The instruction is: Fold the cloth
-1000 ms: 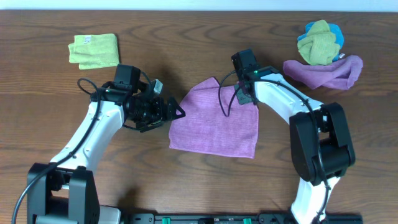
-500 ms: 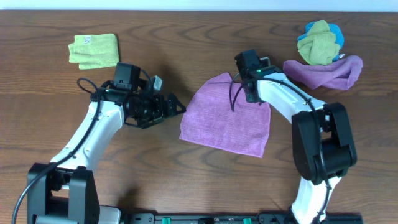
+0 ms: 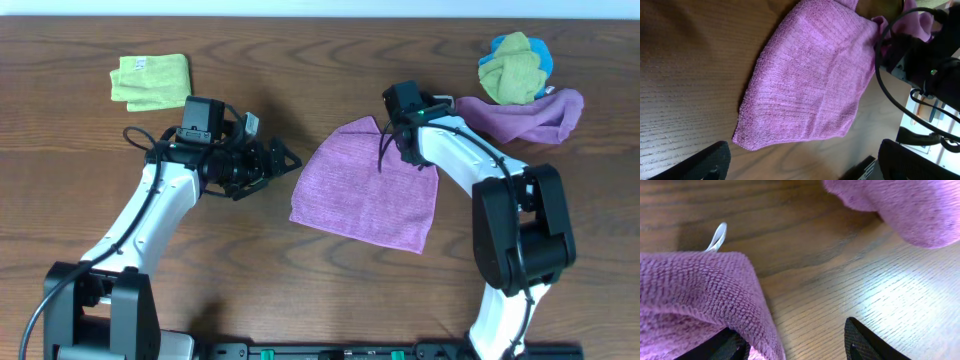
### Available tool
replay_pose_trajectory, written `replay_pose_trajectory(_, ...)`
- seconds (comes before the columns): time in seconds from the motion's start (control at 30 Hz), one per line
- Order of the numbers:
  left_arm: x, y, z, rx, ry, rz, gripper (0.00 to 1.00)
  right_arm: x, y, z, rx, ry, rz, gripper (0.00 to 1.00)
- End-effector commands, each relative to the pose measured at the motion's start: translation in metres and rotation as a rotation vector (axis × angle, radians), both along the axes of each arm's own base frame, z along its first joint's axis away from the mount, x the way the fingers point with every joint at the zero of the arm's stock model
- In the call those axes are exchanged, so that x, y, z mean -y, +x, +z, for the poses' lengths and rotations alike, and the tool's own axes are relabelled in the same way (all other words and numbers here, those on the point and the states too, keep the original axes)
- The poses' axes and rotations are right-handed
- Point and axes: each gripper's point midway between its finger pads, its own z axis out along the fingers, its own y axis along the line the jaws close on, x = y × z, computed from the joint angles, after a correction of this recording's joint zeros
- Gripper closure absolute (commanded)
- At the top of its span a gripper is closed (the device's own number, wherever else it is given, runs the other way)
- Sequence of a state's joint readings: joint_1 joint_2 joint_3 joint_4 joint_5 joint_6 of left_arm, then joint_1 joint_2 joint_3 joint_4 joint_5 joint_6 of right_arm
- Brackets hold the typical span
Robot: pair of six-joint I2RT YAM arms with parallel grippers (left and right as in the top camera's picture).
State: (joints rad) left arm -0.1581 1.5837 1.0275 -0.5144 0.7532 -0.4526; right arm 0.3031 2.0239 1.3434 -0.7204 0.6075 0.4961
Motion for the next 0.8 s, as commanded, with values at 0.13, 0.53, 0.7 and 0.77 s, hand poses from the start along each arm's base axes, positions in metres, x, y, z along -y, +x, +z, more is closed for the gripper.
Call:
replay_pose_trajectory(0.13, 0.003, 0.003, 0.011, 0.022, -0.02, -0.002, 0.05, 0.031, 0.01, 0.029, 0.104, -0.07, -0.093, 0.43)
replay_pose_trajectory(0.53, 0.004, 0.019, 0.017, 0.097, -0.024, 0.014, 0.04, 0.047, 0.012, 0.063, 0.205, -0.045, -0.172, 0.44)
replay_pose_trajectory(0.7, 0.004, 0.038, 0.023, 0.148, -0.025, 0.07, 0.05, 0.018, 0.015, 0.07, 0.195, 0.137, -0.09, 0.38)
replay_pose_trajectory(0.77, 0.009, 0.043, 0.022, 0.166, -0.009, 0.084, 0.04, 0.001, 0.017, 0.076, 0.205, 0.244, -0.054, 0.35)
